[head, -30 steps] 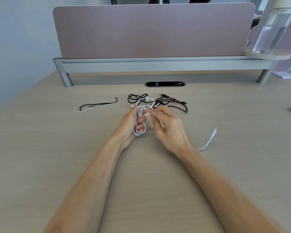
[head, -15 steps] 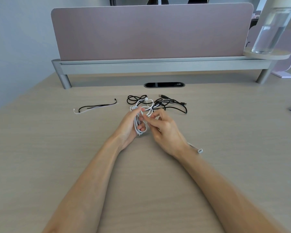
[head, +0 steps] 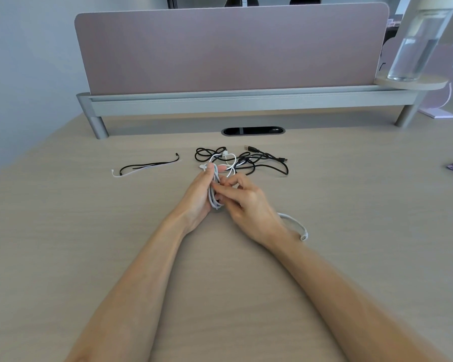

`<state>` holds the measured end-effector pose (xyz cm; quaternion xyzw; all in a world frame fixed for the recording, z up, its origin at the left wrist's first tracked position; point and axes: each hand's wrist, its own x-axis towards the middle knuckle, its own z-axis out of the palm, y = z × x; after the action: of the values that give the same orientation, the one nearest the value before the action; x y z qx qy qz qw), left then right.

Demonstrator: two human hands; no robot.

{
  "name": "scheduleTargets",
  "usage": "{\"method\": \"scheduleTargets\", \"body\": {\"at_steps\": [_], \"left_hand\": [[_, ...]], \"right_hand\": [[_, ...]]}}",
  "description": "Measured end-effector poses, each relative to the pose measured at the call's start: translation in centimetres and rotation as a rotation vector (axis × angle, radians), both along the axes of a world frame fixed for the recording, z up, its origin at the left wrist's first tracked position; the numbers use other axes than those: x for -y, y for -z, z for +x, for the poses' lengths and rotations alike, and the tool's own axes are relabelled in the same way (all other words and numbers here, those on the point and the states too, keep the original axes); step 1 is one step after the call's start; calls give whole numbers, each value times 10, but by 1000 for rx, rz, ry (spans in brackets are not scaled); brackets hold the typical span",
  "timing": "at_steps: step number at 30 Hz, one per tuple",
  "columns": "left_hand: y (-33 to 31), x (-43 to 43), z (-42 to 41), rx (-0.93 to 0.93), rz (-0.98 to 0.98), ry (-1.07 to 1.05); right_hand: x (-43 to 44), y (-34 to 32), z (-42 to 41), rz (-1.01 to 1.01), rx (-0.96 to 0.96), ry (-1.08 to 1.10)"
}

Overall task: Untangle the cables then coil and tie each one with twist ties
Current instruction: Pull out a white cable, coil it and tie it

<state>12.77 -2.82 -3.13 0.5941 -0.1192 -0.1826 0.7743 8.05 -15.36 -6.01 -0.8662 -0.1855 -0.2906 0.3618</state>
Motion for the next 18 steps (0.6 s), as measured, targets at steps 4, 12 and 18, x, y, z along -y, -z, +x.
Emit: {"method": "scheduleTargets", "body": {"at_steps": [4, 12, 18], "left_hand": [[-1, 1, -1, -10, -47, 8], [-4, -5, 4, -55, -192, -22], [-1, -12, 13, -165, -437, -132]], "right_hand": [[0, -4, -1, 85, -3, 54], [-3, -8, -8, 65, -49, 40], [-6, -11, -12, 68, -253, -89]]}}
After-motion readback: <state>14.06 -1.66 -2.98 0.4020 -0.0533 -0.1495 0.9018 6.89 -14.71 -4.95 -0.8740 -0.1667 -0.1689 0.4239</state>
